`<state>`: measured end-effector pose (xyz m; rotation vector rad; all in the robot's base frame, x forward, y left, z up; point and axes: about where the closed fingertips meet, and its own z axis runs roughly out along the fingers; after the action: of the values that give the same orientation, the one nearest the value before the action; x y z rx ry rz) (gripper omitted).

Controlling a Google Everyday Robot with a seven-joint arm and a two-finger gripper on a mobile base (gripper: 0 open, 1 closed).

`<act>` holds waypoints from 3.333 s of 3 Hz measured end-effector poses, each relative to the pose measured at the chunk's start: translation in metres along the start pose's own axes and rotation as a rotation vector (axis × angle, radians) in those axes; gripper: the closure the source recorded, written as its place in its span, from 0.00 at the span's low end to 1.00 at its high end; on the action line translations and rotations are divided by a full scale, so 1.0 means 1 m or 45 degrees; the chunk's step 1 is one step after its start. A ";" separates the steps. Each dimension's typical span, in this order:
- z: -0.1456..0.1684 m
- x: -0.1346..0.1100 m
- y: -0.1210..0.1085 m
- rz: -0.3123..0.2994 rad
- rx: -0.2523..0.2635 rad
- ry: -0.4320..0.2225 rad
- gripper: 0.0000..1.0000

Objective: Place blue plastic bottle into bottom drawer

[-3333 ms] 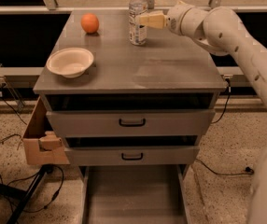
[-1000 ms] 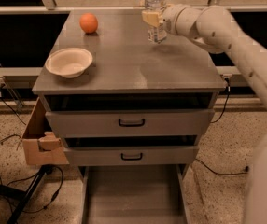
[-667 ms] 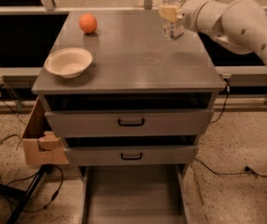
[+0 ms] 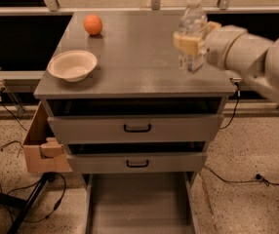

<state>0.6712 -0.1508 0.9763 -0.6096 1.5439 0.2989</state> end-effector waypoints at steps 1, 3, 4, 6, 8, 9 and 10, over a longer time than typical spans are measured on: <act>-0.027 0.061 0.049 0.104 -0.106 0.002 1.00; -0.036 0.060 0.060 0.124 -0.125 -0.010 1.00; -0.036 0.060 0.060 0.124 -0.125 -0.010 1.00; -0.036 0.060 0.060 0.124 -0.125 -0.010 0.75; -0.036 0.060 0.060 0.124 -0.125 -0.010 0.28; -0.036 0.060 0.060 0.124 -0.125 -0.010 0.04; -0.036 0.059 0.061 0.123 -0.127 -0.011 1.00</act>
Offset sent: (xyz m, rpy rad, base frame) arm -0.2502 -0.1360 -0.0816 0.2779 0.0017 -0.1752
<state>0.6096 -0.1316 0.9100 -0.6117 1.5598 0.4540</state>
